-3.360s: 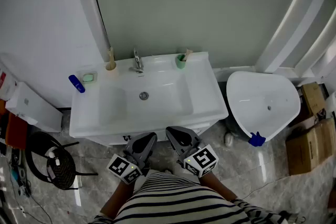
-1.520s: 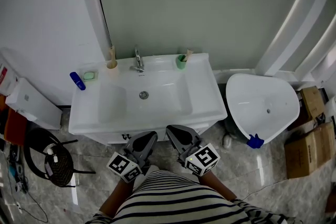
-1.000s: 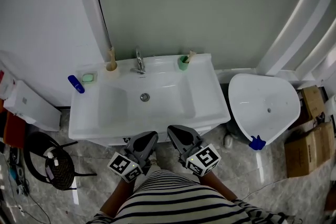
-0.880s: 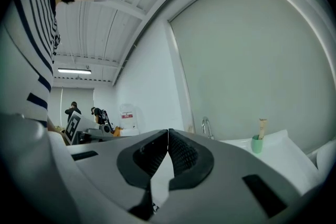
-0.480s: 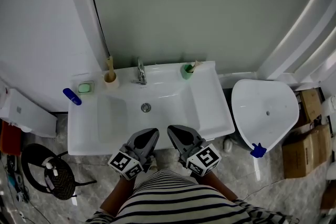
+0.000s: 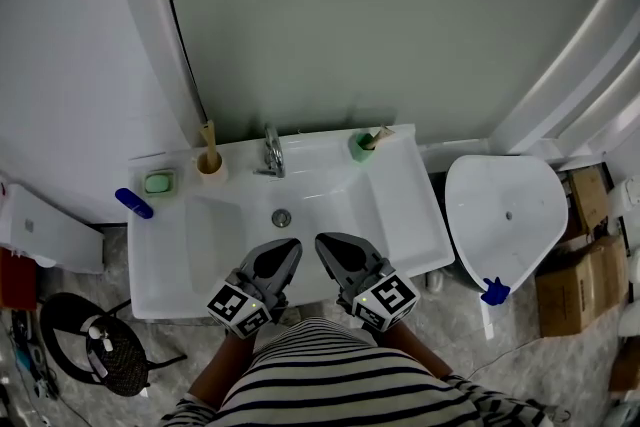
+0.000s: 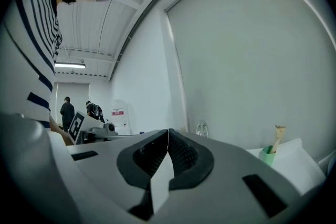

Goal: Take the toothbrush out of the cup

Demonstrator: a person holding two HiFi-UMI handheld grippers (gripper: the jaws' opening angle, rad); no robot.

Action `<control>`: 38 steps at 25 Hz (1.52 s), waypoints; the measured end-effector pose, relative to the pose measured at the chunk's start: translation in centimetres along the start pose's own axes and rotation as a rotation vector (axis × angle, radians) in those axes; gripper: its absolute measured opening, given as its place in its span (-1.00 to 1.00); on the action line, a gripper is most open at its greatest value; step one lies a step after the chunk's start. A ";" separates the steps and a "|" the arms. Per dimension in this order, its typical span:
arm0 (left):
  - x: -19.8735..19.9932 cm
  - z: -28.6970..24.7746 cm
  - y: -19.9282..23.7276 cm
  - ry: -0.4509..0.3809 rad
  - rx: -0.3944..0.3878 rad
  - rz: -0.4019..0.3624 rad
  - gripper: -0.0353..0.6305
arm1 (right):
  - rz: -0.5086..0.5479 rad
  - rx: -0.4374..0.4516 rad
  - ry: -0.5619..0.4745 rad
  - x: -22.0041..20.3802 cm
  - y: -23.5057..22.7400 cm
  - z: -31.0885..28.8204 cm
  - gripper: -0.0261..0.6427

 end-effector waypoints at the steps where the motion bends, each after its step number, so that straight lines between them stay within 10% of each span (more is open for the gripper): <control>1: 0.1 -0.1 0.4 0.000 -0.002 0.000 -0.87 | 0.000 -0.001 0.000 0.0 -0.1 -0.4 -0.90; 38: -1.0 -7.2 2.0 0.008 -0.026 0.003 -0.87 | 0.027 -0.010 0.064 1.4 -6.9 -0.4 -0.90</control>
Point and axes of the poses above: the fingertips, and each gripper's own axes: z backward along the fingers, y to its left, x out of its top, the point moved 9 cm from there along z, backward along the fingers, and after that the axes turned 4 degrees about -z, right-handed, at the moved point
